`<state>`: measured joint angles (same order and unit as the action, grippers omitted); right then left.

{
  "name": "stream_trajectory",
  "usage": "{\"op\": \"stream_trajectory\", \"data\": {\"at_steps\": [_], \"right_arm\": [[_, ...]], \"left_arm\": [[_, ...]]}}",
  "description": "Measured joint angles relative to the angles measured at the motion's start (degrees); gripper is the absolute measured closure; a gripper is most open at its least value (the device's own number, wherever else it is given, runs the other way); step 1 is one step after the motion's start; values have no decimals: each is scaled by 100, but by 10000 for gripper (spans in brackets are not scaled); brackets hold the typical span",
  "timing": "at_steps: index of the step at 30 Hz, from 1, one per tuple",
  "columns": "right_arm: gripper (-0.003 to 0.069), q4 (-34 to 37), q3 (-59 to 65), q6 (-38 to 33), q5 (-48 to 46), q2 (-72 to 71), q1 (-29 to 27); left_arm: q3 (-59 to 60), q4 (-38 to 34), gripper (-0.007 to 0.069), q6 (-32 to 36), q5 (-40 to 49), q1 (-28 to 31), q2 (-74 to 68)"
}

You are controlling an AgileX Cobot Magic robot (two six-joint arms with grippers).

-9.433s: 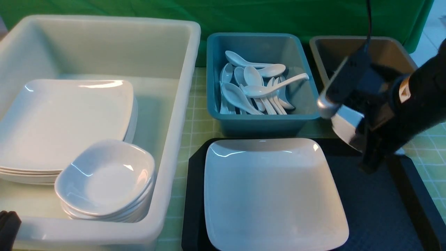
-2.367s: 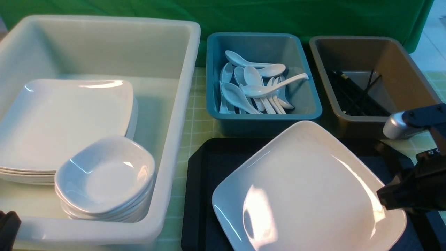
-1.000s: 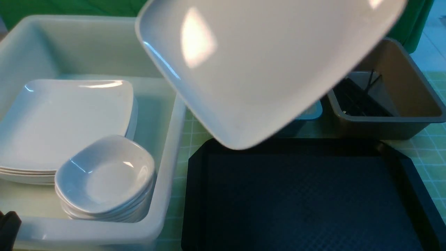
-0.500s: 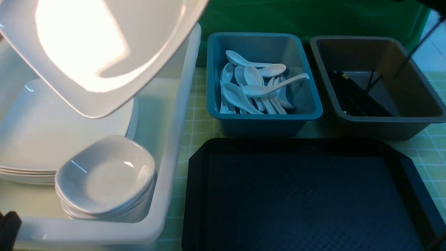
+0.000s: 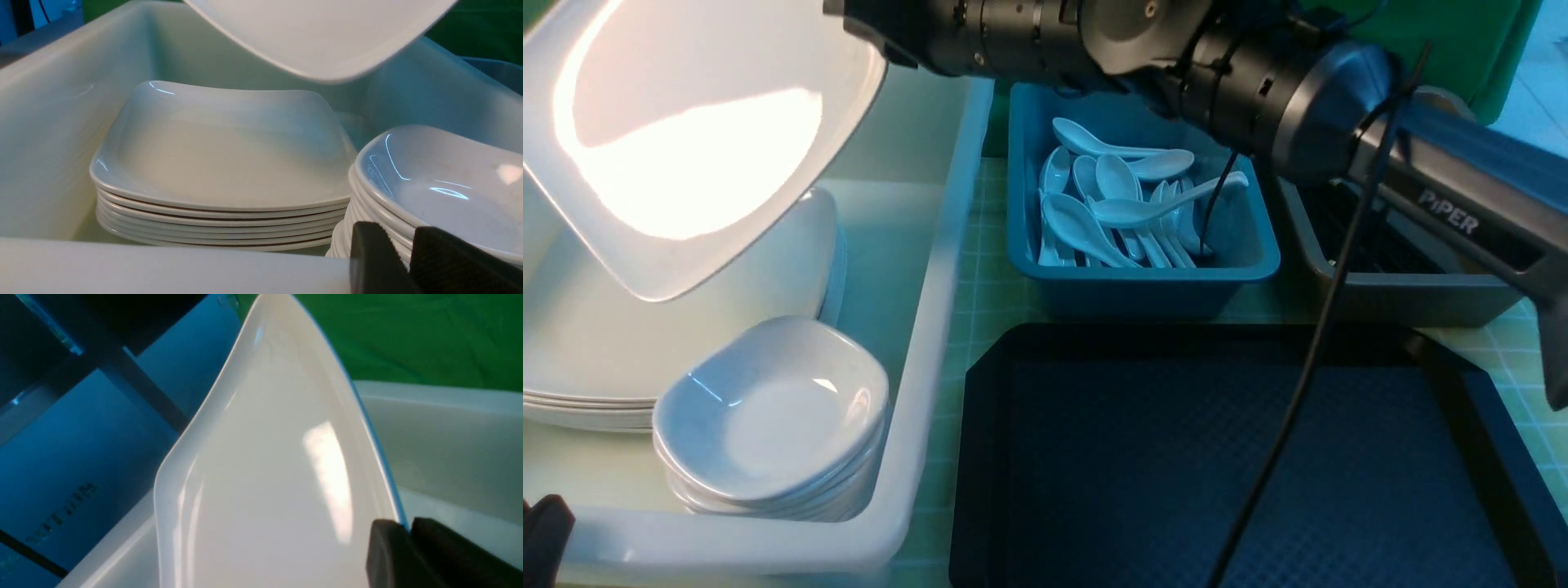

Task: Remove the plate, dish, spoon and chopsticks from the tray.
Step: Use the right arm to put the plate into the large storage box on the left

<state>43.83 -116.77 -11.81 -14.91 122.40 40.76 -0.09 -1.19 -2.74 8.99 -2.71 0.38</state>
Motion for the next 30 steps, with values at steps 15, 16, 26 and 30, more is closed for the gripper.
{"op": "stream_trajectory", "data": {"at_steps": [15,16,26,30], "right_arm": [[633,-13,-4,-207,-71,446,94],[633,-19,-4,-209,22,472,122],[631,-6,-4,-41,909,680,536],[631,1,-4,-15,1201,736,732]], "left_arm": [[0,4,477,0,0,0,0],[0,4,476,0,0,0,0],[0,27,468,-7,0,0,0],[0,27,466,-7,0,0,0]]}}
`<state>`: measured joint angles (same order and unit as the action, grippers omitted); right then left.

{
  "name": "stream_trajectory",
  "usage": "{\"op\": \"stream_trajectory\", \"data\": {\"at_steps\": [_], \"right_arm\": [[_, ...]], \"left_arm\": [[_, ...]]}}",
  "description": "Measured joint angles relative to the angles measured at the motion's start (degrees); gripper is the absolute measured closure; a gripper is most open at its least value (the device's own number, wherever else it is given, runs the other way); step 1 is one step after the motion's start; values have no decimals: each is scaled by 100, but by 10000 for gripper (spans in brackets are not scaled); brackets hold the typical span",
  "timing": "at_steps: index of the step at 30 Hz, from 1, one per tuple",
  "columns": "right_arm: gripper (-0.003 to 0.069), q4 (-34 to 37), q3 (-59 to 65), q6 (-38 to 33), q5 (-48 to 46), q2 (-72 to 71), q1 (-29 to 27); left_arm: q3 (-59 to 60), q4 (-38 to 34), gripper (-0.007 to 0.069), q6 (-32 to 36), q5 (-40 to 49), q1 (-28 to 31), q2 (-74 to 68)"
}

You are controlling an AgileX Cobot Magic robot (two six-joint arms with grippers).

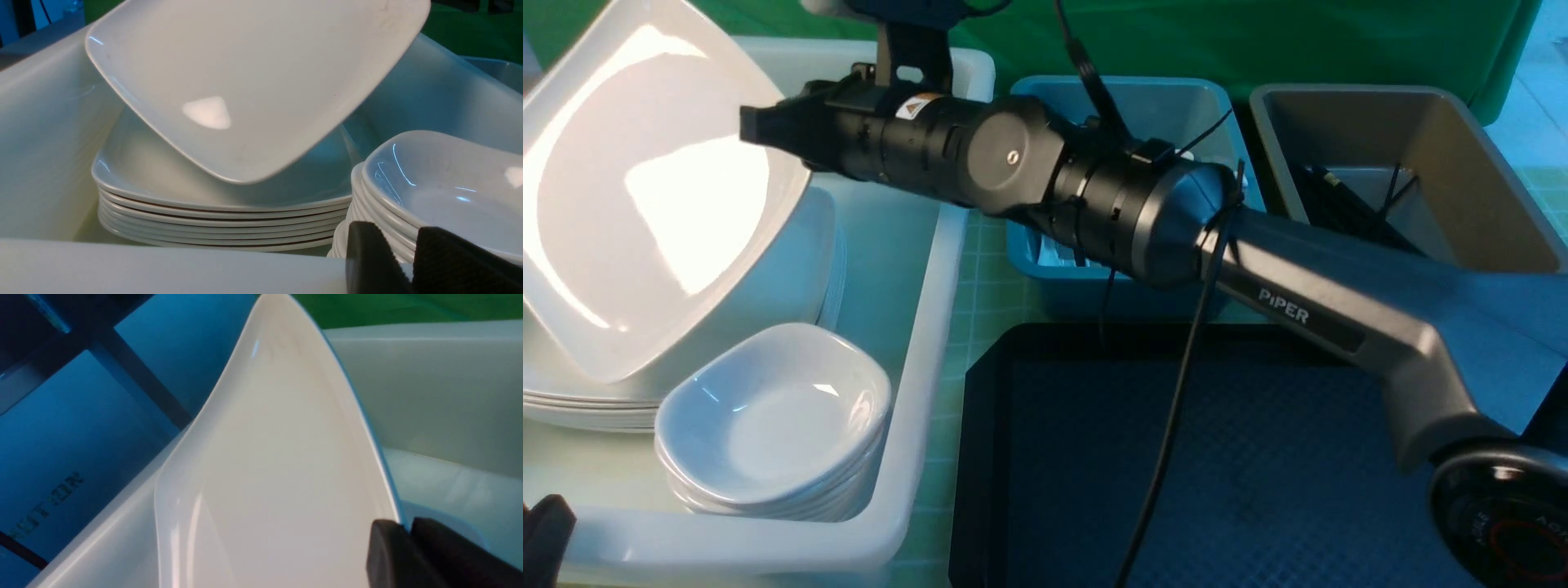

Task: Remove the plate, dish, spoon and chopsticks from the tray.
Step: Use the right arm to put the plate into the large storage box on the left

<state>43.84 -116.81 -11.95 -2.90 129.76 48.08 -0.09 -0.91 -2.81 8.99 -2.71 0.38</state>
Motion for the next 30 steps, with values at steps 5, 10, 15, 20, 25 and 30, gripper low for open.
{"op": "stream_trajectory", "data": {"at_steps": [5,10,15,20,25,30], "right_arm": [[630,15,0,7,290,5,107],[627,15,0,12,349,5,96],[627,-387,-8,6,-15,5,23],[629,-828,-8,31,-721,5,-101],[631,-1021,-8,42,-953,5,-277],[631,-1144,-8,-3,-985,5,-451]], "left_arm": [[0,0,462,0,0,0,0],[0,0,456,0,0,0,0],[0,0,453,0,-5,0,0],[0,0,447,11,-5,0,0],[0,0,441,11,-5,0,0],[0,0,435,11,-5,0,0]]}}
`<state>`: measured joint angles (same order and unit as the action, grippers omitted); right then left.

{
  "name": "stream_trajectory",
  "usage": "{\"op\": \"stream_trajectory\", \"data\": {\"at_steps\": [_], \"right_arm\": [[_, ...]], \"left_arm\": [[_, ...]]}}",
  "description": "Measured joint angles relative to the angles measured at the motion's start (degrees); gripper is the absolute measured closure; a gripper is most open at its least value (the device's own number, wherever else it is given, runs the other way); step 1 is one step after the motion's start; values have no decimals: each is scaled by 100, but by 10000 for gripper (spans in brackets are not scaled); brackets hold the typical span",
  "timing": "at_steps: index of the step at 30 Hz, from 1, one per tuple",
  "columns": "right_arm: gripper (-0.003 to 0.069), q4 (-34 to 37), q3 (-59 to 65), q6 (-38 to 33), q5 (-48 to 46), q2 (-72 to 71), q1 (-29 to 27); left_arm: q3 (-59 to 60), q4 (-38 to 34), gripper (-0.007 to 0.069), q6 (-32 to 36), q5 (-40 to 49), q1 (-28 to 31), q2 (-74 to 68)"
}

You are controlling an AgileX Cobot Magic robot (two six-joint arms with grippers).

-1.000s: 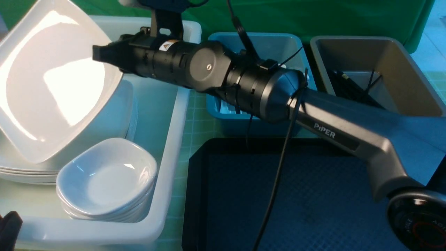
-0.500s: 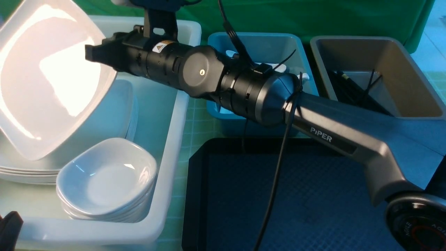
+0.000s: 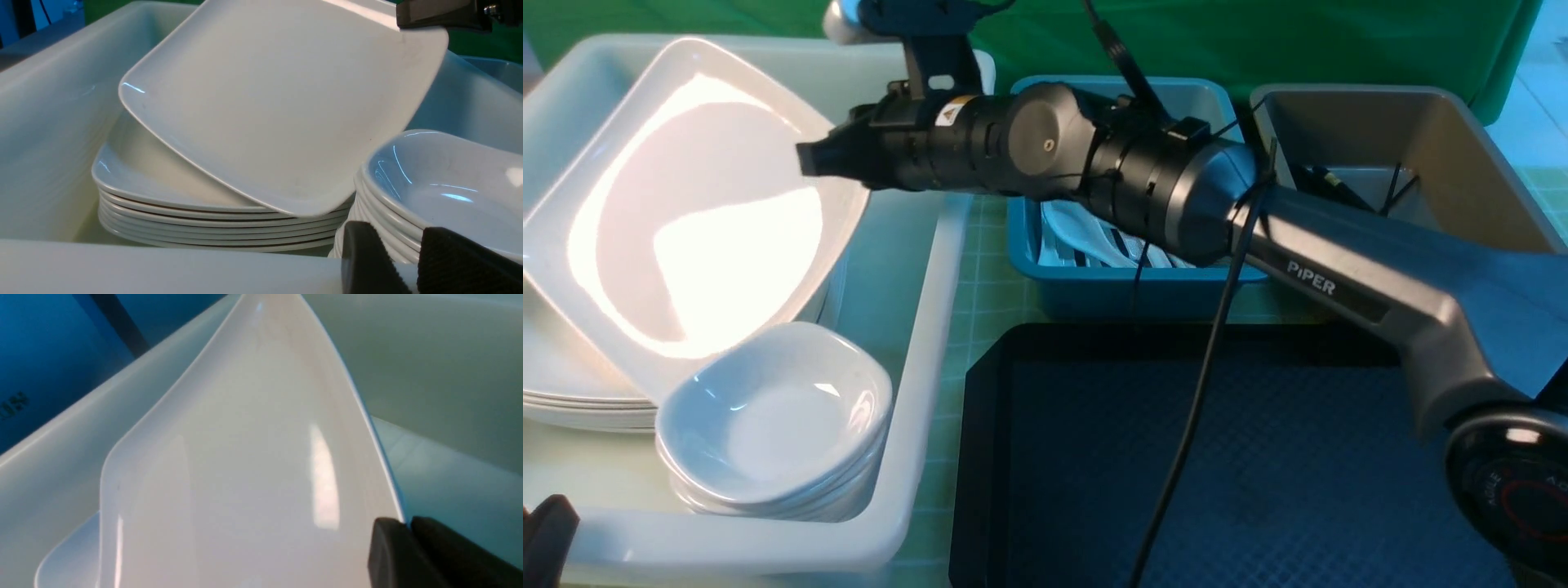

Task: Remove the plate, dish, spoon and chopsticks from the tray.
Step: Use the right arm to put the plate into the large storage box on the left

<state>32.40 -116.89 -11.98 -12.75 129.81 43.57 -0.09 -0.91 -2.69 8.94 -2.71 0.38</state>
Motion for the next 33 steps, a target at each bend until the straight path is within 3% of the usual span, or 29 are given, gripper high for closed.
{"op": "stream_trajectory", "data": {"at_steps": [7,25,29,33], "right_arm": [[622,-12,-7,-123,6,0,-41],[455,-67,-18,-284,864,364,315],[439,-67,-18,-475,787,366,323],[434,-73,-119,-881,0,371,305]], "left_arm": [[0,0,425,-5,0,0,0],[0,0,413,-13,0,0,0],[0,0,409,-13,0,0,0],[0,0,403,-13,0,0,0]]}}
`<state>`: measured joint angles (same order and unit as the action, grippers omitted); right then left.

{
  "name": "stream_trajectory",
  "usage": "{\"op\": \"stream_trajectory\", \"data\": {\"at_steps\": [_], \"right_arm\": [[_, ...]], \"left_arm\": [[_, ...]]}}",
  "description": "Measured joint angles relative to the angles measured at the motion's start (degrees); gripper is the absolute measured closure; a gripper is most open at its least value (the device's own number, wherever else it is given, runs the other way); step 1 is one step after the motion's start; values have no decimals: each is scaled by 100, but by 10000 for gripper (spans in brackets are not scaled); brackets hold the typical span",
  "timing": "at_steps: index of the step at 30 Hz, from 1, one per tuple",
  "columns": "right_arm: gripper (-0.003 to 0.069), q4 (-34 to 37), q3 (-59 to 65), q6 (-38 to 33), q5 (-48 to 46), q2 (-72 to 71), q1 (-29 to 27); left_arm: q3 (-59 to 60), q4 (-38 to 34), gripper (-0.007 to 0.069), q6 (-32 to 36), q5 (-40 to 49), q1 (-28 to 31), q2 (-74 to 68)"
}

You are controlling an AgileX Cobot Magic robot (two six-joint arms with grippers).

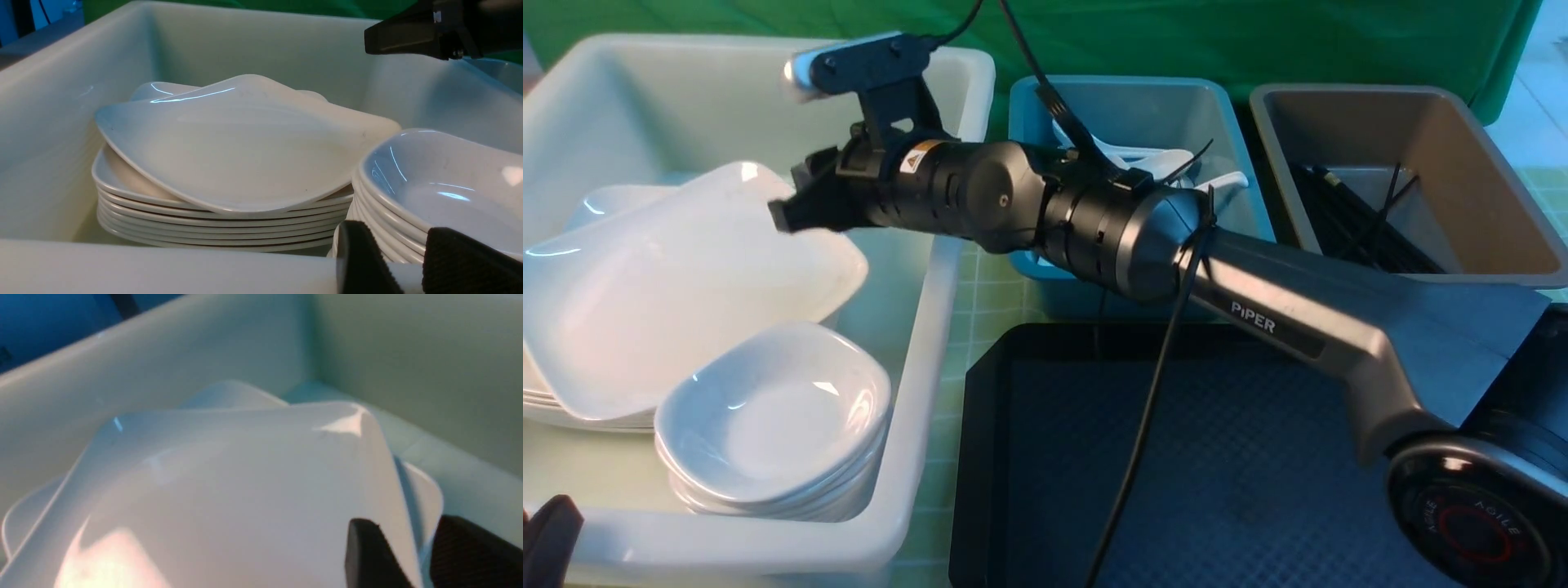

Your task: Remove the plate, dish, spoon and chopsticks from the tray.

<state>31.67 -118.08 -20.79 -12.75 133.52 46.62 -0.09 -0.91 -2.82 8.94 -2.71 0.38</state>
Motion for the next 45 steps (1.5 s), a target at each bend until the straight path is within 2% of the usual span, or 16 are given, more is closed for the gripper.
{"op": "stream_trajectory", "data": {"at_steps": [3,7,9,16,18,20,26,33,34,38,41,43,45], "right_arm": [[456,-131,-126,-130,-688,0,-37],[609,-622,-669,-136,-1887,2,-124],[638,-972,-1043,-46,-2460,-40,-138],[651,-2503,-2122,576,-4968,-664,-142],[651,-2985,-2261,816,-5405,-995,-148],[651,-3343,-2284,1027,-5557,-1330,-160],[650,-3577,-1742,1350,-5645,-2554,-195],[649,-3582,850,1755,-5682,-5123,-195],[649,-3582,926,1774,-5682,-5127,-195],[649,-3582,2491,2042,-5502,-6352,-195],[649,-3582,3443,2340,-5051,-7208,-195],[649,-3577,4448,2644,-4322,-8069,-195],[649,-3577,5103,2836,-3725,-8709,-195]], "left_arm": [[0,0,403,0,0,0,0],[0,0,403,0,0,0,0],[0,0,403,13,0,0,0],[0,0,403,13,0,0,0],[0,0,403,13,8,0,0],[0,0,403,13,8,0,0],[0,0,403,13,8,0,0],[0,0,402,13,8,0,0],[0,0,402,13,14,0,0],[0,-72,402,-50,-38,0,0],[19,-1080,401,-631,-244,0,-6],[37,-2628,400,-1774,-657,0,-6],[42,-3311,400,-2282,-853,0,-6]]}}
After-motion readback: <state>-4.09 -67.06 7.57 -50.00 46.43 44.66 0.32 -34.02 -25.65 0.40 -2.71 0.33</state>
